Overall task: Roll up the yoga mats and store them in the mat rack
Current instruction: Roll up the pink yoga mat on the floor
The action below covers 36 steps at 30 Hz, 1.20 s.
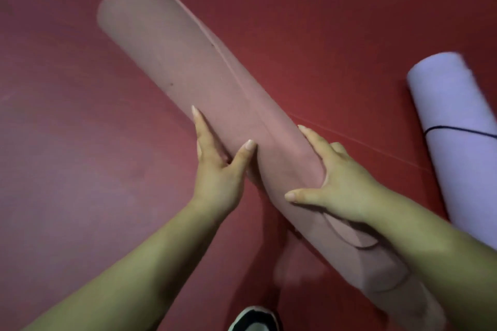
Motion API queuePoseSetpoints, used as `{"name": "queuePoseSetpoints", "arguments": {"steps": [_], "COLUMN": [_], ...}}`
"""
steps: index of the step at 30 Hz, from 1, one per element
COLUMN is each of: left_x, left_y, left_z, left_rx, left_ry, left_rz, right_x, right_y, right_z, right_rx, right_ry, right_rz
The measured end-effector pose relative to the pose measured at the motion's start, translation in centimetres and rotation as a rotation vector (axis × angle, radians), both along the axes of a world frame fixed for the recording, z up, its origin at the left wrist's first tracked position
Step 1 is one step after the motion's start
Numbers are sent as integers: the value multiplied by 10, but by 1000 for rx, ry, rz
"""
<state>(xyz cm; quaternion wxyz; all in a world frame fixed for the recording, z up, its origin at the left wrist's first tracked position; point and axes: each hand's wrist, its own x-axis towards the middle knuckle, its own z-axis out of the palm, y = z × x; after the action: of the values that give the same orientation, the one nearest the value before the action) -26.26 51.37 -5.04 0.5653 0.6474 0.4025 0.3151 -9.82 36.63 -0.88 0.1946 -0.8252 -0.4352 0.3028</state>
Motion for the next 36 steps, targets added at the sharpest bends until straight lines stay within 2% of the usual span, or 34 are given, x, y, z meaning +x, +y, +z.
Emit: {"name": "queuePoseSetpoints", "arguments": {"steps": [2, 5, 11, 16, 20, 25, 31, 34, 36], "left_x": [20, 45, 94, 116, 111, 100, 73, 59, 53], "left_y": [3, -8, -53, -92, -126, -161, -190, -192, -193], "left_z": [27, 70, 185, 284, 333, 385, 395, 409, 416], "left_rx": [79, 178, 343, 479, 542, 547, 557, 679, 724], "left_ry": [-55, -101, -108, -105, -125, -232, -173, -91, -110], "left_rz": [-55, -172, -305, -339, -408, -399, -533, -613, -679], "right_x": [13, 35, 71, 81, 76, 53, 28, 27, 26], "right_y": [-4, -12, -48, -107, -153, -194, -220, -227, -229], "right_z": [27, 67, 174, 260, 308, 361, 354, 361, 368], "right_rx": [130, 361, 735, 897, 938, 1107, 1109, 1118, 1142], "right_ry": [94, 268, 245, 338, 262, 390, 389, 382, 377], "right_rz": [-70, -298, -584, -530, -508, -507, -543, -426, -318]}}
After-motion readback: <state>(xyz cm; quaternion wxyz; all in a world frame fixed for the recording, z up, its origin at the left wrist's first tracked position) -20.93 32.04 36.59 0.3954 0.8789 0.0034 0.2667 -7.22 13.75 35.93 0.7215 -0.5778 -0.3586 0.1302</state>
